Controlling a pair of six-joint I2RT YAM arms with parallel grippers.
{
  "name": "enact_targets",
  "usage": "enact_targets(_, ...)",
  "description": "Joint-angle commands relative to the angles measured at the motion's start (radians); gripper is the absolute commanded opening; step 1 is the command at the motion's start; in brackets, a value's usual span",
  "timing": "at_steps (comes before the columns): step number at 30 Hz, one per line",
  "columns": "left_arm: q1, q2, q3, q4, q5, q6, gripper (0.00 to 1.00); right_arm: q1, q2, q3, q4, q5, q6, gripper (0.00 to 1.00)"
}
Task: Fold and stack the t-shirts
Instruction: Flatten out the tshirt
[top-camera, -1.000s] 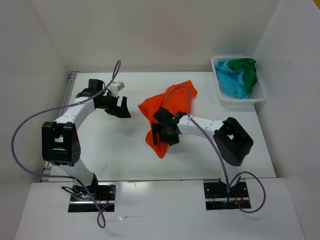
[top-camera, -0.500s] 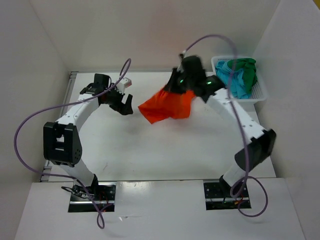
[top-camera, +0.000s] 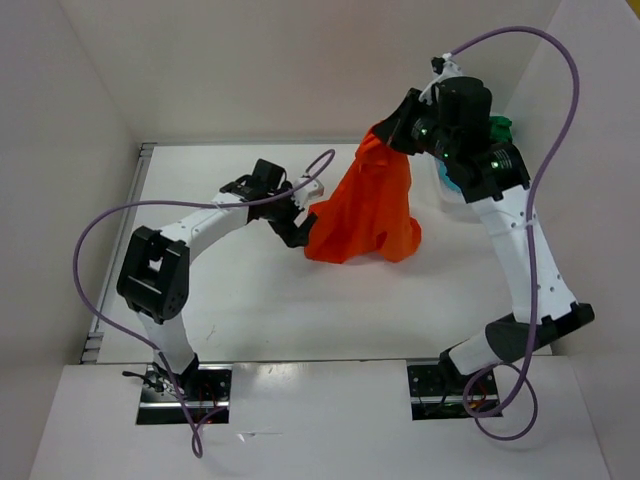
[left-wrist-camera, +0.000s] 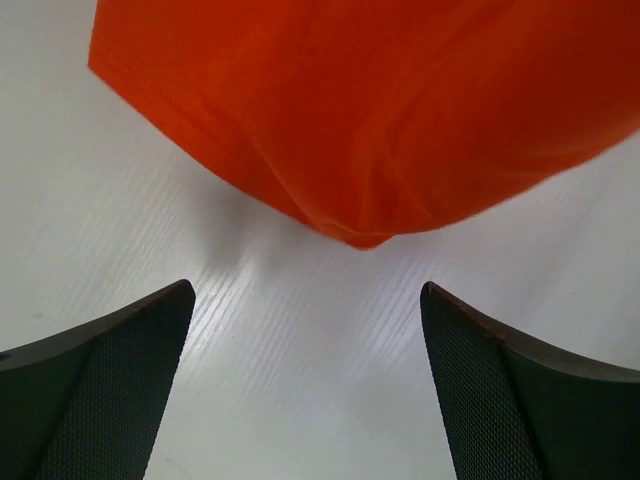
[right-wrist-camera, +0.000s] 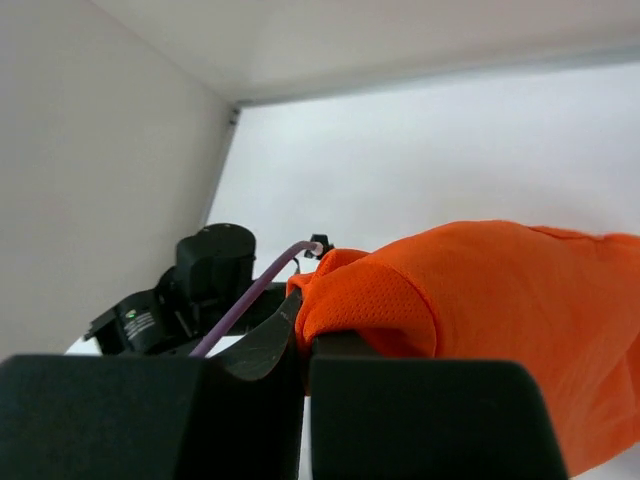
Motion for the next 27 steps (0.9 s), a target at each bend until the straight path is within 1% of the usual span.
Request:
enact_targets(1,-0.028,0.019,0.043,0.086,-0.043,-0.003,1.0,-0.005,0.031,0.047,-0.055,-0.018,-0.016,0.0)
enact_targets(3,-0.037,0.031,0.043,0.095,-0.019,0.008,1.0,-0.005,0.021,0.037,-0.043,-0.018,-0.007,0.0)
enact_targets(5,-0.06,0.041,0.032,0.071,0.048,0.049,1.0,-0.005,0.01,0.018,-0.043,-0.018,-0.007,0.0)
enact_targets(7,-0.103,0.041,0.008,0.058,0.061,0.086,1.0,-0.005,0.01,0.017,-0.043,-0.018,0.002,0.0)
enact_targets(8,-0.123,0.041,-0.029,0.067,0.061,0.086,1.0,-0.005,0.01,0.008,-0.043,-0.018,0.002,0.0)
enact_targets(9,-0.141,0.041,-0.049,0.083,0.003,0.086,1.0,-0.005,0.01,-0.001,-0.043,-0.008,0.002,0.0)
enact_targets(10,-0.176,0.041,-0.07,0.115,-0.032,0.1,1.0,-0.005,-0.001,-0.001,-0.032,-0.007,0.002,0.0)
enact_targets(11,-0.187,0.041,-0.089,0.139,-0.069,0.1,1.0,-0.005,-0.001,-0.012,-0.022,-0.007,0.002,0.0)
enact_targets(12,-0.188,0.041,-0.13,0.172,-0.165,0.1,1.0,-0.005,-0.001,-0.012,-0.021,-0.007,0.002,0.0)
enact_targets(13,-0.197,0.05,-0.145,0.243,-0.212,0.1,1.0,-0.005,-0.001,-0.012,-0.021,-0.02,0.002,0.0)
enact_targets(14,-0.197,0.05,-0.158,0.276,-0.258,0.089,1.0,-0.016,-0.001,-0.021,-0.021,-0.02,0.002,0.0)
enact_targets(15,-0.197,0.062,-0.158,0.323,-0.334,0.089,1.0,-0.016,-0.001,-0.021,-0.021,-0.03,0.002,0.0)
enact_targets(19,-0.197,0.085,-0.182,0.388,-0.413,0.089,1.0,-0.025,-0.021,-0.032,-0.032,-0.031,0.002,0.0)
enact_targets(20,-0.197,0.096,-0.182,0.388,-0.413,0.089,1.0,-0.025,-0.032,-0.041,-0.032,-0.031,0.002,0.0)
enact_targets(23,-0.174,0.105,-0.147,0.359,-0.346,0.069,0.83,-0.025,-0.042,-0.052,-0.032,-0.031,0.002,0.0)
enact_targets(24,-0.163,0.105,-0.138,0.339,-0.323,0.054,0.8,-0.025,-0.053,-0.065,-0.032,-0.031,0.002,0.0)
enact_targets(25,-0.163,0.105,-0.123,0.33,-0.288,0.054,0.8,-0.025,-0.053,-0.081,-0.023,-0.031,0.002,0.0)
enact_targets(27,-0.163,0.105,-0.1,0.283,-0.26,0.045,0.89,-0.025,-0.064,-0.09,-0.023,-0.031,0.002,0.0)
